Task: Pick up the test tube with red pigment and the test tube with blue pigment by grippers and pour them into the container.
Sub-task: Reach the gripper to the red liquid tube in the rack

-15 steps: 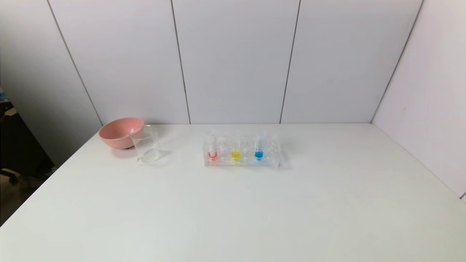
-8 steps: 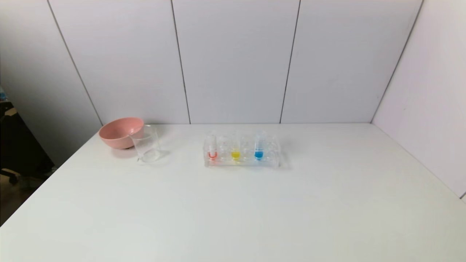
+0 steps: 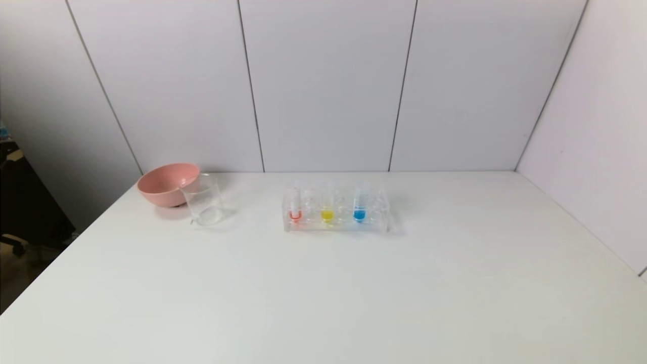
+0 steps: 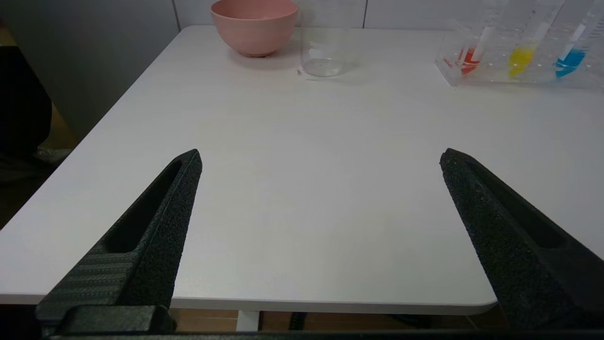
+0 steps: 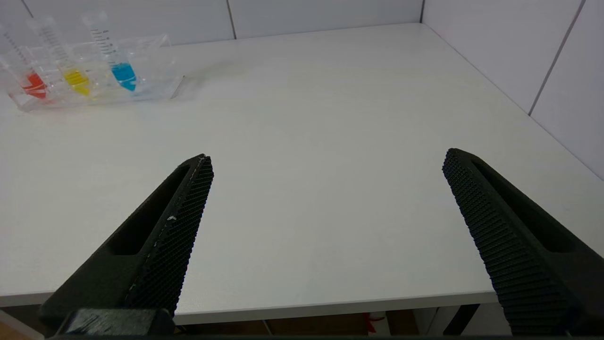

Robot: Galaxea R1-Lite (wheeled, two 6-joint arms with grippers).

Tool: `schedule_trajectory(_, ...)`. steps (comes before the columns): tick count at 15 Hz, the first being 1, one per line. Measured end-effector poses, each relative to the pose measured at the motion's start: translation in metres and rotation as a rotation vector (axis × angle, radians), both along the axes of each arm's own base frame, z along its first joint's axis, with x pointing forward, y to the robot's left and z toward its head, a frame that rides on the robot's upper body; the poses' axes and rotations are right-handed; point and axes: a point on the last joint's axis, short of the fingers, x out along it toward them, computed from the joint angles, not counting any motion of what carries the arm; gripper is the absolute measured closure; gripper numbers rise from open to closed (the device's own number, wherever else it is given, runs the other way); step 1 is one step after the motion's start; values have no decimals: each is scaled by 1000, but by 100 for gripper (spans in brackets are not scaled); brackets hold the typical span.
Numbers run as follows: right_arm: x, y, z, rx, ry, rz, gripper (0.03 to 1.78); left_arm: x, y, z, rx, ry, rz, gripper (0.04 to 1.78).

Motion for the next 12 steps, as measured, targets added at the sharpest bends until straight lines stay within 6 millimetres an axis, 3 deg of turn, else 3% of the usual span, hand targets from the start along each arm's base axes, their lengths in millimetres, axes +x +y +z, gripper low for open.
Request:
schedule_trajectory(3, 0, 0, 0, 0, 0, 0, 4, 4, 0, 35, -8, -2, -5, 6)
schedule_trajectory(6, 0, 0, 0, 0, 0, 1, 4, 24, 0, 79, -26, 6, -24, 6)
schedule_trajectory(9, 0, 0, 0, 0, 0, 0, 4, 67, -3, 115, -30, 32, -73, 6)
schedule_trajectory(12, 0, 0, 0, 0, 0, 0, 4, 125, -7, 134, -29, 100, -150, 6)
